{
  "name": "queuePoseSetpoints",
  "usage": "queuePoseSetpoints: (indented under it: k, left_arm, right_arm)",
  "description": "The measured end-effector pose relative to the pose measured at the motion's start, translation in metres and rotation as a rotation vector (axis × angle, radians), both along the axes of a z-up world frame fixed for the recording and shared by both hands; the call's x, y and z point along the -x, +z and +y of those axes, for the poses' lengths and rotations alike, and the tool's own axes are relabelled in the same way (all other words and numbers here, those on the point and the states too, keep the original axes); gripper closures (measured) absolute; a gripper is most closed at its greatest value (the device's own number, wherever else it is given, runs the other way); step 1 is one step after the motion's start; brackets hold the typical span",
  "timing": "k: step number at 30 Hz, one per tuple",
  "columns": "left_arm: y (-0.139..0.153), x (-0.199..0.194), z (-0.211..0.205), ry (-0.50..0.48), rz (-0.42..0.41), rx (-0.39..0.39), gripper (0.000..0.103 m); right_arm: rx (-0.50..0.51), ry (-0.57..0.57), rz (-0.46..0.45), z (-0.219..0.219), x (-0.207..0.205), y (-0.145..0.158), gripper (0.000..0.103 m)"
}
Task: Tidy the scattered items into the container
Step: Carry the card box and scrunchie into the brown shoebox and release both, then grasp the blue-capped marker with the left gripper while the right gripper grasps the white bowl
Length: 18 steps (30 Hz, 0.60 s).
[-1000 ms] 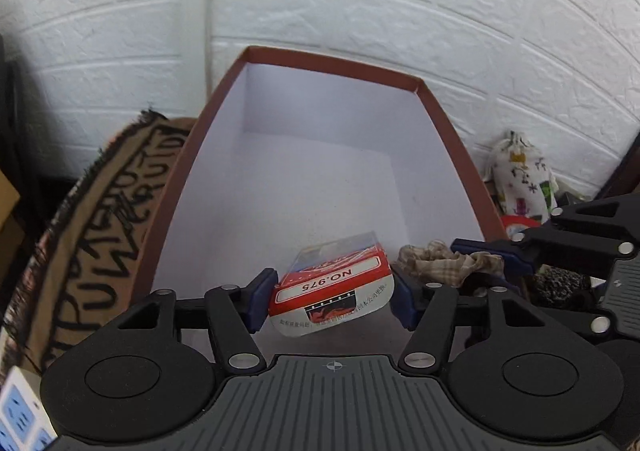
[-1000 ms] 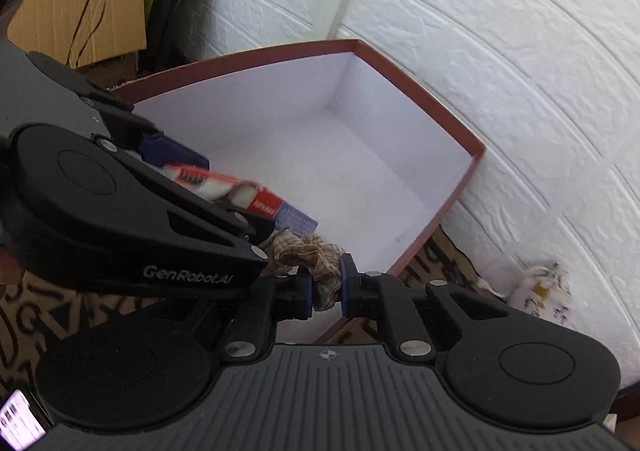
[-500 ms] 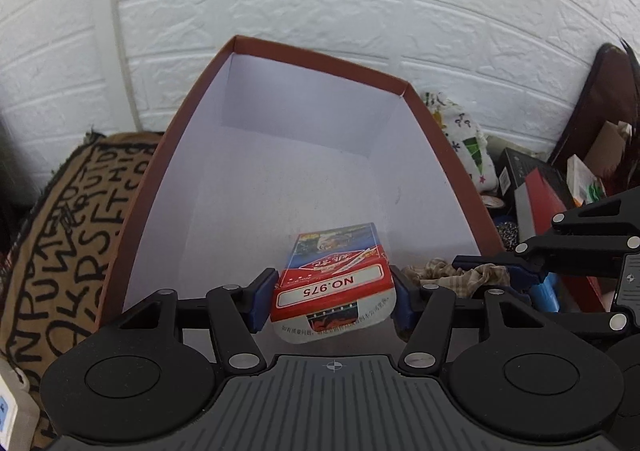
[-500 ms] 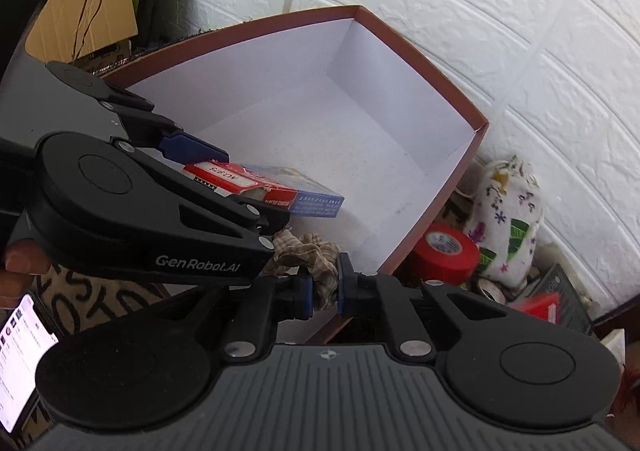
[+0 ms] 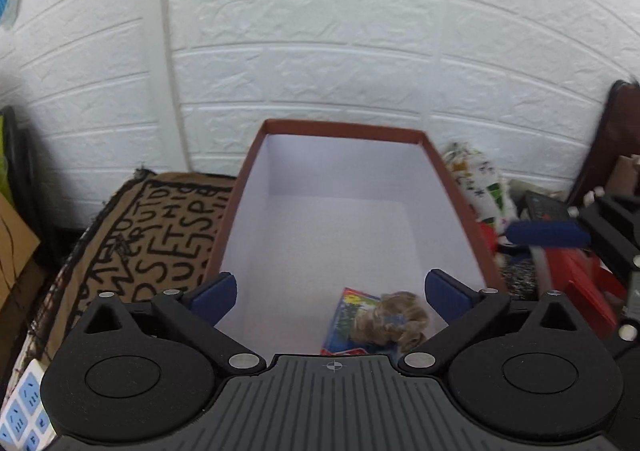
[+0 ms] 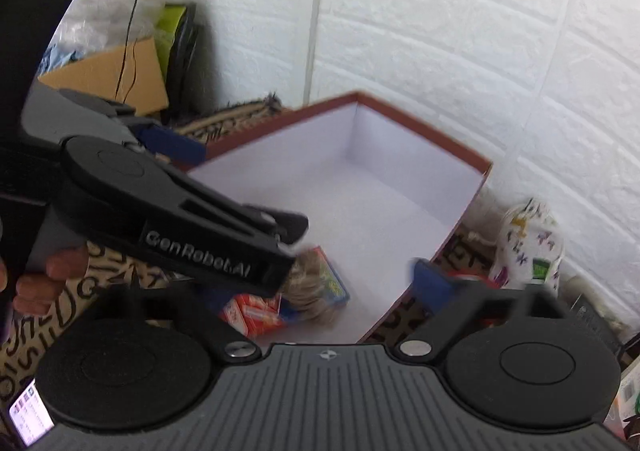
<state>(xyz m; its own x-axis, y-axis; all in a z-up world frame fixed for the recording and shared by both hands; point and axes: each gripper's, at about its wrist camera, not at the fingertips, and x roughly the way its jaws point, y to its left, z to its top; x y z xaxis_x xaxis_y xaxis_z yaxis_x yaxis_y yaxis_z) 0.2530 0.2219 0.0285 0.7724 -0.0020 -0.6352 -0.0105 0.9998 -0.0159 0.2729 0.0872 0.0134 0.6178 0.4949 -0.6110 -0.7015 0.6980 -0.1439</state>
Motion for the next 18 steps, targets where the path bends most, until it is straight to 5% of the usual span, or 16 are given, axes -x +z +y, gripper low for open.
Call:
queuePoseSetpoints:
  k: [6,18]
  left_arm:
    - [0.008,0.021,-0.01,0.011,-0.058,-0.06,0.0]
    - [0.028,0.07,-0.035,0.02,-0.107,-0.032,0.0]
  right_arm:
    - [0.076,0.031,-0.14,0.004,0.021,0.004,0.005]
    - [-0.042,-0.005,-0.109,-0.029,0.054,0.02,0.002]
